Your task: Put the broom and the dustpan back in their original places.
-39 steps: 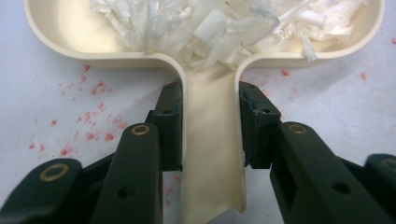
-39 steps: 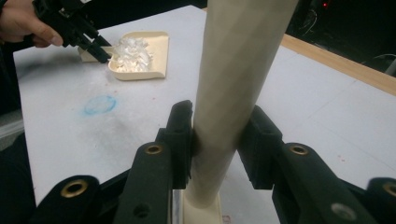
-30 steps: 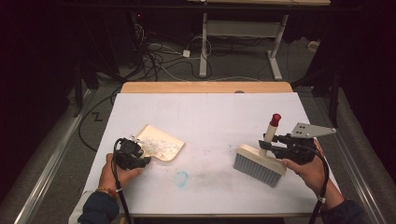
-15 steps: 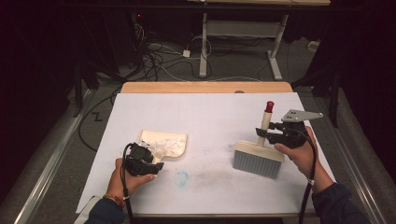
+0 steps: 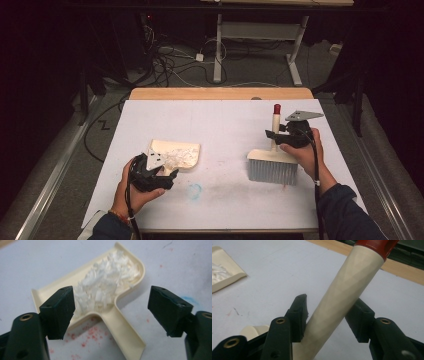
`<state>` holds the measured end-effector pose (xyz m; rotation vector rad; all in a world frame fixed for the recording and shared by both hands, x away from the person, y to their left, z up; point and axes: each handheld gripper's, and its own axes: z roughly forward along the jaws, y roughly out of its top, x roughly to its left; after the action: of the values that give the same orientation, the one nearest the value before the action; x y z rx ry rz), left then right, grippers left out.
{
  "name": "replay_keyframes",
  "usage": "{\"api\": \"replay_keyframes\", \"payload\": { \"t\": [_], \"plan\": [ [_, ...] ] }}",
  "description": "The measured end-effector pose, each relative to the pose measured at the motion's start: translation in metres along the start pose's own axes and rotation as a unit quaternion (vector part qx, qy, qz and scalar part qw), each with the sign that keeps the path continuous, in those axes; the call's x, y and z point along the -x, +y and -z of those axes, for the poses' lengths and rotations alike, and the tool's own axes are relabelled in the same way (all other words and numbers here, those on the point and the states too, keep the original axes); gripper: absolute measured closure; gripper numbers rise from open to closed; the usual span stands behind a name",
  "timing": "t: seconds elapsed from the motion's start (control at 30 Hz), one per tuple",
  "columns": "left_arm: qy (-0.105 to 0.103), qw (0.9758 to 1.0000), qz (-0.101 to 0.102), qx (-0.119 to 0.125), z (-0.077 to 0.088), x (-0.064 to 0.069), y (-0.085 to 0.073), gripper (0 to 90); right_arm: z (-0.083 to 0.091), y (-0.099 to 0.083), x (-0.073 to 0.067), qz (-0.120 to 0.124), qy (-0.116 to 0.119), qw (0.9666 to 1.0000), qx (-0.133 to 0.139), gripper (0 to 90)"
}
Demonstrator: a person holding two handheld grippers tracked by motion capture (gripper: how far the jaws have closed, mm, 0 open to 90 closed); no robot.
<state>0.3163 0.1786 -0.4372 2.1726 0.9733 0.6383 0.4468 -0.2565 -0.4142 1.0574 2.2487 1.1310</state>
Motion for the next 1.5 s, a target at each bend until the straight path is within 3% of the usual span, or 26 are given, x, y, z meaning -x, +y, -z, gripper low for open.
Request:
{"api": "replay_keyframes", "payload": {
  "t": [0.17, 0.27, 0.47, 0.6, 0.83, 1.1, 1.17, 1.27, 1.5],
  "plan": [
    [-0.009, 0.9994, -0.023, 0.025, 0.002, 0.002, -0.003, 19.2, -0.016, 0.002, 0.002, 0.005, -0.015, 0.9997, -0.019, 52.8],
    [0.003, 0.9984, -0.046, 0.033, 0.003, 0.002, -0.006, 18.4, -0.026, 0.004, 0.001, 0.009, -0.029, 0.9992, -0.026, 52.8],
    [0.012, 0.9979, -0.053, 0.034, 0.006, 0.002, -0.014, 18.4, -0.038, 0.004, -0.001, 0.007, -0.044, 0.9983, -0.036, 52.2],
    [0.010, 0.9979, -0.056, 0.032, 0.010, 0.003, -0.024, 18.4, -0.040, 0.005, 0.002, -0.007, -0.082, 0.9963, -0.027, 48.7],
    [0.008, 0.9977, -0.061, 0.027, 0.010, 0.009, -0.034, 18.4, -0.038, 0.004, 0.006, -0.021, -0.079, 0.9966, -0.014, 47.8],
    [0.009, 0.9981, -0.053, 0.030, 0.006, 0.008, -0.036, 18.4, -0.034, 0.007, 0.003, -0.011, -0.073, 0.9972, 0.006, 43.0],
    [0.017, 0.9980, -0.051, 0.033, 0.007, 0.008, -0.036, 18.4, -0.031, 0.008, 0.002, -0.009, -0.069, 0.9975, 0.014, 41.0],
    [0.015, 0.9986, -0.035, 0.036, 0.007, 0.007, -0.037, 18.6, -0.027, 0.011, -0.001, -0.010, -0.066, 0.9974, 0.028, 36.9],
    [0.014, 0.9983, -0.048, 0.029, 0.004, 0.009, -0.037, 18.6, -0.017, 0.015, -0.009, -0.014, -0.077, 0.9947, 0.066, 21.0]
  ]
}}
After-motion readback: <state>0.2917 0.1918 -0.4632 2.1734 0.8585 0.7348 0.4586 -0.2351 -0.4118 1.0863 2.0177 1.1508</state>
